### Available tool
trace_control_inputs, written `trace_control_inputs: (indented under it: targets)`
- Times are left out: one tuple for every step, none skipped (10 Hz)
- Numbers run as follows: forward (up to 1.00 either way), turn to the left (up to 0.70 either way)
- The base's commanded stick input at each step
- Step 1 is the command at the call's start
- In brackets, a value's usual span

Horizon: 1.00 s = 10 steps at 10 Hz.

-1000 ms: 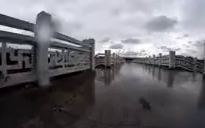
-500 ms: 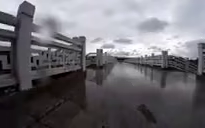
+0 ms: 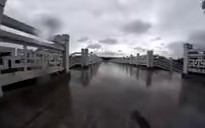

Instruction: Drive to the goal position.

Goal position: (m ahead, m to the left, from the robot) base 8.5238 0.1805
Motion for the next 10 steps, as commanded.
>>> trace_control_inputs:
  targets:
    - [0.45, 0.00]
    - [0.45, 0.00]
    - [0.45, 0.00]
    - [0.45, 0.00]
    - [0.45, 0.00]
    - [0.45, 0.00]
    - [0.45, 0.00]
    - [0.45, 0.00]
    - [0.45, 0.00]
    - [0.45, 0.00]
